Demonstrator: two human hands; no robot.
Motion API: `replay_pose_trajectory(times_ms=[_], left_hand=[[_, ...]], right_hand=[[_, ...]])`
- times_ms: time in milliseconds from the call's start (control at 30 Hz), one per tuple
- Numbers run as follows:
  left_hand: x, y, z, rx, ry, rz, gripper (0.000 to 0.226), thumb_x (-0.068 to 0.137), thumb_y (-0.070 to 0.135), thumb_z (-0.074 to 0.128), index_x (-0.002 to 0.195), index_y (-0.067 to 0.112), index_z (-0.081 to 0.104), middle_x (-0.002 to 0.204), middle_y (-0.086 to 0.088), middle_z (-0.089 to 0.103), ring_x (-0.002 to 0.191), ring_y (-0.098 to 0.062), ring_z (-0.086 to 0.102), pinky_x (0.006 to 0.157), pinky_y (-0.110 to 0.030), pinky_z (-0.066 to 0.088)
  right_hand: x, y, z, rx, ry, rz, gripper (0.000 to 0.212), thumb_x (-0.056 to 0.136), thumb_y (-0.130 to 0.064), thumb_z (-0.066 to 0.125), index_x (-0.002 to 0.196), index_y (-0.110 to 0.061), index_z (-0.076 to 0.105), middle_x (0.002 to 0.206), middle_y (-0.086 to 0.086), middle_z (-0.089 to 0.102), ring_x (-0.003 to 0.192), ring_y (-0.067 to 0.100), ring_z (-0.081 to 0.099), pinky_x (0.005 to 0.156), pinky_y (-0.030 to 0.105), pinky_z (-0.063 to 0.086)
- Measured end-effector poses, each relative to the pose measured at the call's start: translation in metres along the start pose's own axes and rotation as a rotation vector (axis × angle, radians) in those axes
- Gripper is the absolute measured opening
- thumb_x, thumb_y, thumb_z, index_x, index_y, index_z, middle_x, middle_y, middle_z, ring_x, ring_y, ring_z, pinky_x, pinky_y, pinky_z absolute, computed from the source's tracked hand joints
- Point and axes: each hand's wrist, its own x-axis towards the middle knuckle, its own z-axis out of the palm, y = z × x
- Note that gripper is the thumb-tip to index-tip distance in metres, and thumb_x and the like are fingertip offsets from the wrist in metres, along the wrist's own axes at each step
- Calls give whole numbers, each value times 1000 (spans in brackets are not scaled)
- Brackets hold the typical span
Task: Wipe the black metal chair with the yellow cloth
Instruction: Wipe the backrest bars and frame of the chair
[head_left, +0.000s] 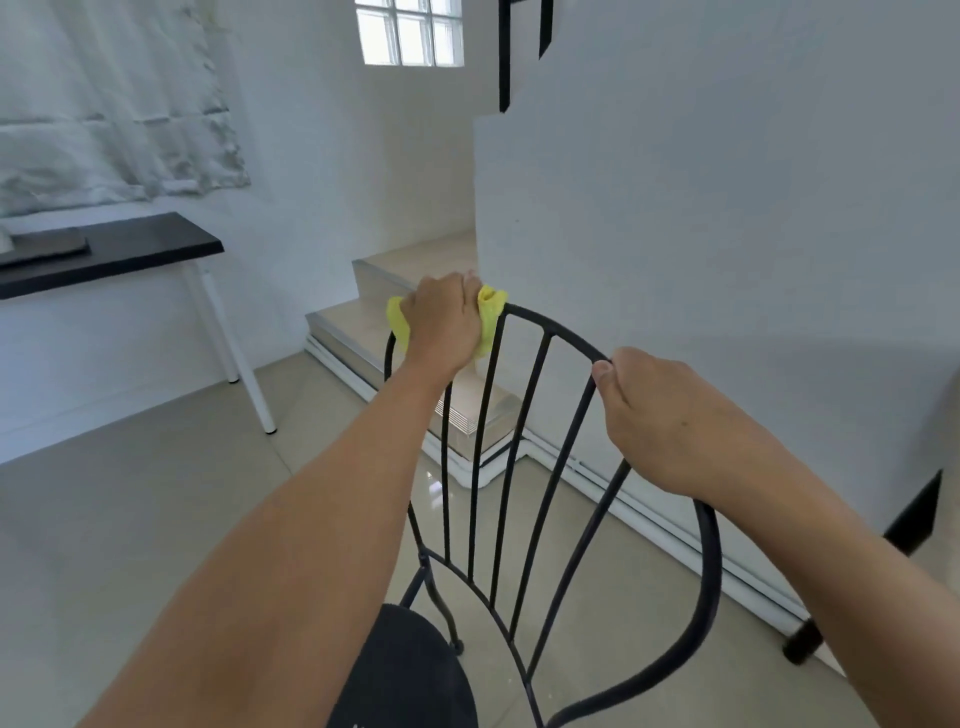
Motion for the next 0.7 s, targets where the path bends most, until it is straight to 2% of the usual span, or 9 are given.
replay_pose_trajectory(times_ms=[67,133,167,400,467,567,633,700], left_hand=[[-16,24,7,-33,5,140,37,100,24,26,65,19,38,59,9,35,74,-25,44,77,-36,27],[-25,34,10,-87,-18,284,36,102,21,28,67,22,37,60,10,33,72,-19,39,78,-34,25],[-24,26,11,-99,-10,293,35,102,21,29,68,22,37,61,10,33,71,-18,38,78,-34,26],[2,-31,11,-117,71,59,39,97,35,22,66,16,36,57,8,32,63,-19,38,64,-35,28],[3,-35,12,-127,89,1,39,99,34,22,66,18,36,58,8,33,64,-19,38,66,-40,34],[1,-41,10,-152,84,-43,43,99,39,19,70,15,39,63,7,40,67,-22,43,70,-40,38],[-3,-45,8,-184,86,-79,47,101,40,18,75,10,44,69,-2,49,72,-26,48,74,-41,40],[-4,-50,7,-221,100,-122,49,102,41,19,78,8,46,75,-8,54,77,-28,51,78,-43,40]], right_hand=[[-1,-2,-1,-8,-8,-3,41,108,-34,23,75,-13,38,70,3,49,56,15,41,51,28,31],[-2,-2,-3,-14,-16,3,41,108,-33,24,76,-12,38,69,4,48,56,16,40,50,29,31],[-2,-3,-3,-26,-27,3,41,108,-34,23,75,-12,37,68,4,48,55,16,39,50,29,31],[11,-13,-10,-157,-108,1,39,108,-35,24,76,-15,34,75,4,48,60,16,42,51,28,29],[28,-19,-5,-214,-88,-27,35,108,-32,27,78,-15,34,78,5,48,63,17,44,51,29,29],[59,-27,5,-339,-24,-96,21,107,-24,32,92,-12,38,80,5,46,69,20,47,52,30,29],[77,-35,10,-386,-21,-141,18,107,-25,32,97,-11,38,79,5,44,74,23,47,54,32,30],[92,-41,13,-406,-15,-178,19,108,-27,30,99,-12,38,77,4,41,69,20,44,55,32,30]])
